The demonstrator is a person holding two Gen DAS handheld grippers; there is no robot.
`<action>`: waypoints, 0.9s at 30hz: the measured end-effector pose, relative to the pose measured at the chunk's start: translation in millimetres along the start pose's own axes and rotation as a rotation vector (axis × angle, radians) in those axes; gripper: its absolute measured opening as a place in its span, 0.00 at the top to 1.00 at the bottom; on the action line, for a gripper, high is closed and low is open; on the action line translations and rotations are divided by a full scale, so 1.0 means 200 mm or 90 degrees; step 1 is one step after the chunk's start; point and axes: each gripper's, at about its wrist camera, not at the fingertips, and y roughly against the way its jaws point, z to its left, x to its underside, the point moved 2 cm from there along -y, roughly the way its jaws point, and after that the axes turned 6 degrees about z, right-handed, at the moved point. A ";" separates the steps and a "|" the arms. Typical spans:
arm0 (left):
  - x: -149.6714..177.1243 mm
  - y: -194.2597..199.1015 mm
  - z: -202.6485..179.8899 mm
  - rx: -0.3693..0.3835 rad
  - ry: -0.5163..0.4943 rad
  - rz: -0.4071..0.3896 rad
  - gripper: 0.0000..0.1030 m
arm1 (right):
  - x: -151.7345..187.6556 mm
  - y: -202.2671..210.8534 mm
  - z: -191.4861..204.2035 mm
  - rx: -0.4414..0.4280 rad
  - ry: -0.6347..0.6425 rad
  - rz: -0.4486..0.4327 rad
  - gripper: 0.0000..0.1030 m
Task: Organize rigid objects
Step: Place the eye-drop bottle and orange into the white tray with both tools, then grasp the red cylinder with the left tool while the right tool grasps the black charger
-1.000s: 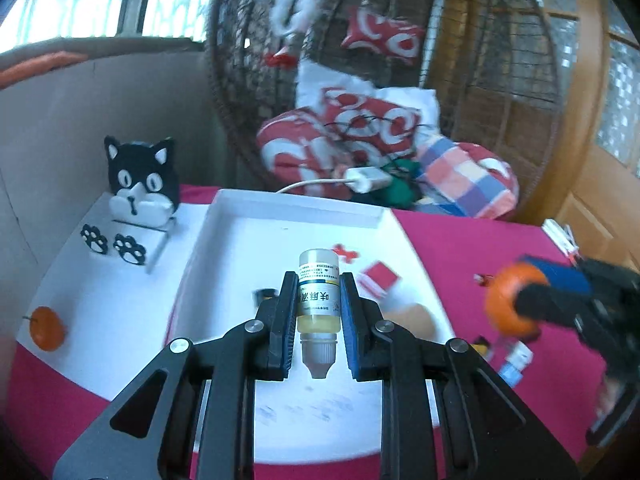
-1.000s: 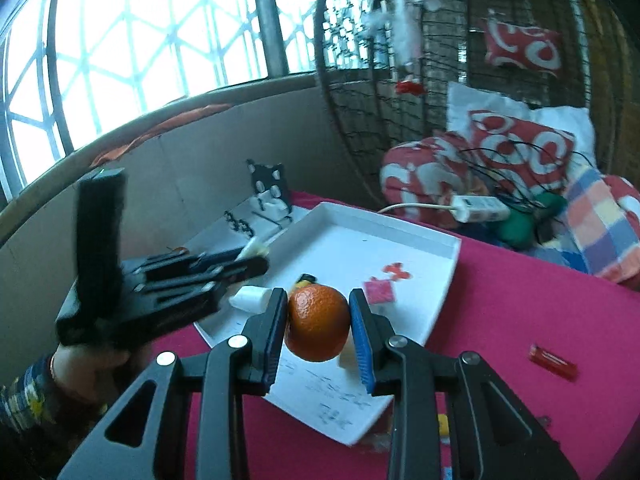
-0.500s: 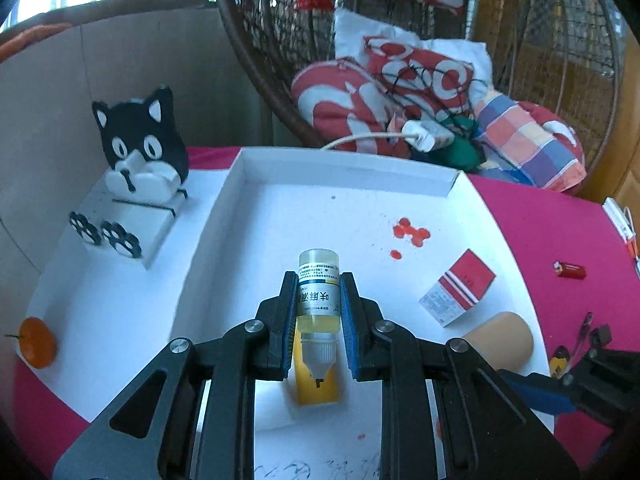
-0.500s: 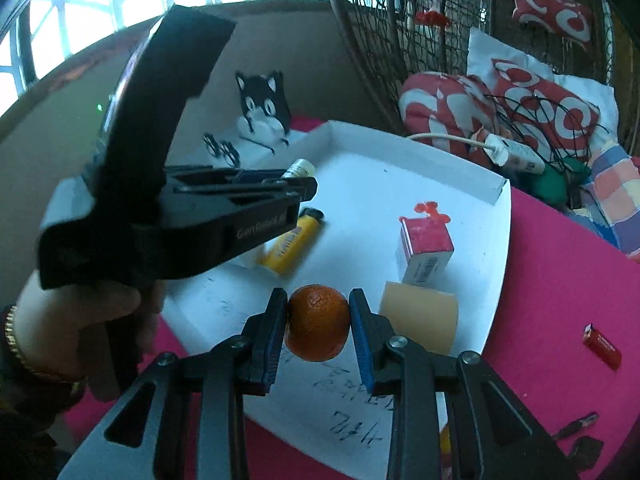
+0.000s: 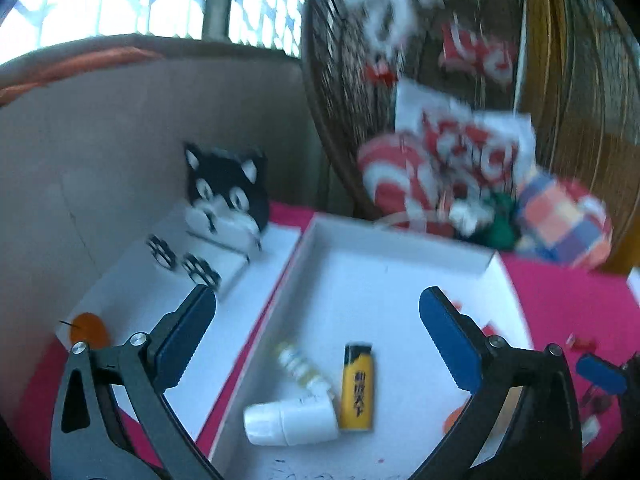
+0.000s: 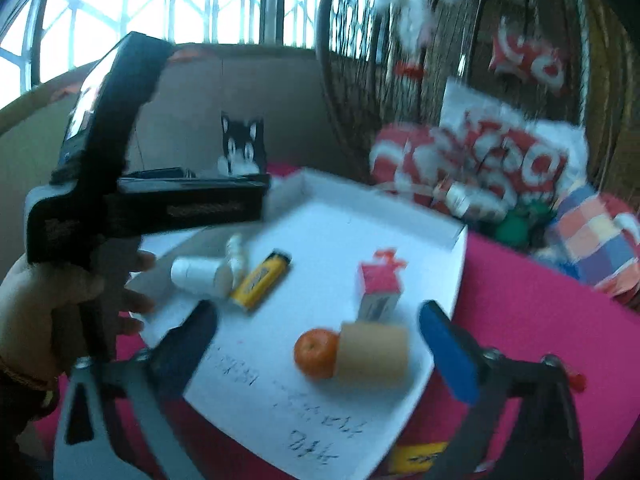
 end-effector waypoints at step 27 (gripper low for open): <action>0.94 0.59 -0.46 0.349 -0.272 0.209 0.05 | 0.61 0.57 -0.83 0.122 -0.275 -0.011 0.00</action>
